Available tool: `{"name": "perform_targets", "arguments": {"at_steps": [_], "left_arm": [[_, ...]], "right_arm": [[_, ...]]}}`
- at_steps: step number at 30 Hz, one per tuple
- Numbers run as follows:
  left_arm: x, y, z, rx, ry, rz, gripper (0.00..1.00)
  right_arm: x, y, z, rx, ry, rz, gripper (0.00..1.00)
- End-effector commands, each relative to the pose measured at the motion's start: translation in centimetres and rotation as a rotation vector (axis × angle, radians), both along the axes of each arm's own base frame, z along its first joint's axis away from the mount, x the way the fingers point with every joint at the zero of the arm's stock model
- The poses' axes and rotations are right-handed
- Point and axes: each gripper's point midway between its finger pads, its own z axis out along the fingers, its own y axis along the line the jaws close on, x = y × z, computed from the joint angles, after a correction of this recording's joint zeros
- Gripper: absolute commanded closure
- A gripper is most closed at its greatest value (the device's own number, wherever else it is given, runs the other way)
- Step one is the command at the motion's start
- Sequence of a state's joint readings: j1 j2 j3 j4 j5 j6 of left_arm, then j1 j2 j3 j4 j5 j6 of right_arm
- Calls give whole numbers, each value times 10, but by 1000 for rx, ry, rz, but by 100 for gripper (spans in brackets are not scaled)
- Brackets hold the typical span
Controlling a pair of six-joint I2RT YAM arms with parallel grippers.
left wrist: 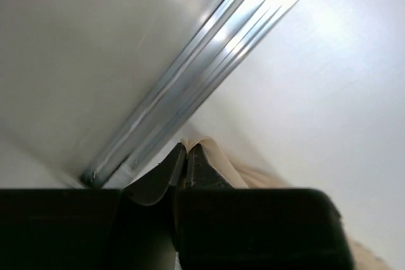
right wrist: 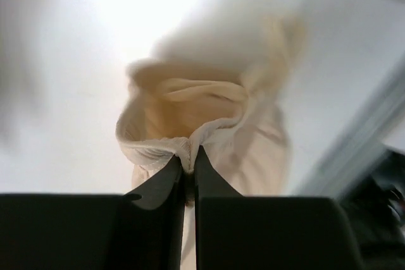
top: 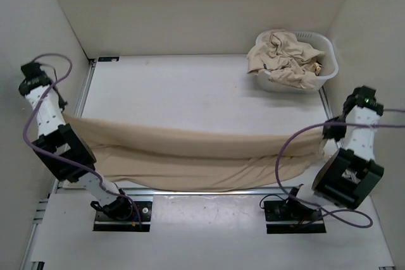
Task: Fold and stack the trousers
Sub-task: Fold the trousers
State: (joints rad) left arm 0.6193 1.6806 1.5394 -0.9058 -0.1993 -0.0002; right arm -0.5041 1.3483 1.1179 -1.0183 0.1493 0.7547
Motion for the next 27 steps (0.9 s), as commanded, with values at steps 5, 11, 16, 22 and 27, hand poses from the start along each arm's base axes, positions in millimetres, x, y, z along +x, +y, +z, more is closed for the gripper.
{"name": "perform_targets", "arguments": {"at_steps": [5, 11, 16, 22, 27], "left_arm": [[83, -16, 120, 193, -262, -121, 85], [42, -23, 111, 199, -217, -85, 85], [-15, -11, 80, 169, -144, 13, 85], [-100, -30, -1, 51, 21, 111, 85], [-162, -41, -69, 5, 121, 227, 85]], "right_arm": [[80, -30, 93, -84, -297, 34, 100], [45, -15, 74, -82, -257, 25, 100], [3, -17, 55, -123, -173, -22, 100], [-39, -16, 14, -165, -17, -23, 100], [-72, -16, -28, -129, 98, -50, 100]]}}
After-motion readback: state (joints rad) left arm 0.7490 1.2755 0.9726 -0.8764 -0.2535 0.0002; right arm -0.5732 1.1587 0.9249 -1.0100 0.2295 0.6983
